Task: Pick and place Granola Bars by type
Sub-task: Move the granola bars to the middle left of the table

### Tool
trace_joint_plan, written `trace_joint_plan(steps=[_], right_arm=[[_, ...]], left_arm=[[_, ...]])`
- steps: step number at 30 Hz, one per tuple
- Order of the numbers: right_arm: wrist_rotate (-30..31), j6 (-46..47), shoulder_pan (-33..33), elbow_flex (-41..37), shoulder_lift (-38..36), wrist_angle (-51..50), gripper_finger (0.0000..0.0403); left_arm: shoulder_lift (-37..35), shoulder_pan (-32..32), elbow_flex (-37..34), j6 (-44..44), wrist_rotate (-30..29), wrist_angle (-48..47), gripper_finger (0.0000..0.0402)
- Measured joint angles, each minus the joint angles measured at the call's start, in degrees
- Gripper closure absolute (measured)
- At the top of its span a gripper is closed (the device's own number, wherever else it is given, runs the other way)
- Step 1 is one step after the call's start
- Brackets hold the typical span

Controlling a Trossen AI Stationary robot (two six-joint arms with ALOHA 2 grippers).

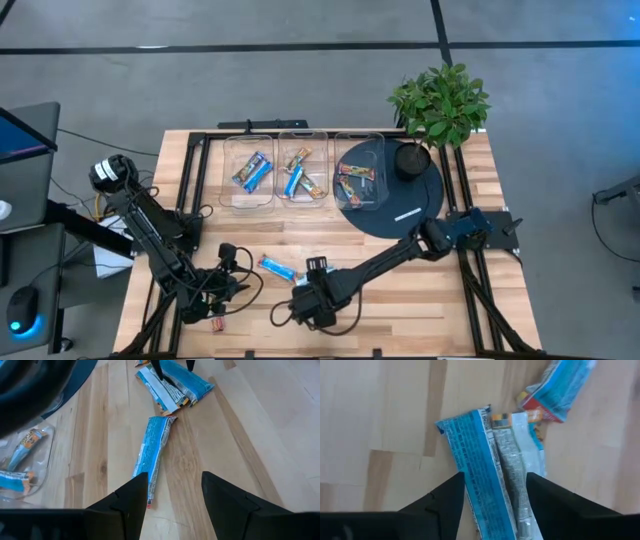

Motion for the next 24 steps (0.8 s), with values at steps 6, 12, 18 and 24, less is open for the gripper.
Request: trace_joint_plan(steps=[6,12,18,24], right_arm=[[-3.0,0.0,-0.5,0.0,0.0,0.0,0.0192],[-3.2,0.1,0.0,0.0,0.0,-0.2,0.0204],[-3.8,0.4,0.5,0.0,0.0,0.8,0.0220],[-4.8,-1.0,0.0,0.0,0.0,8.1,0.0236]], left_arm=[[0.0,0.0,0.0,-0.8,0.2,0.0,0.0221],[0.0,-0.1,0.0,-1.0,0.2,0.0,0.0221],[0.0,-0.1,0.0,-1.0,0.2,0.0,0.0221],[0.0,-0.1,0.0,-1.0,0.2,0.0,0.0221]])
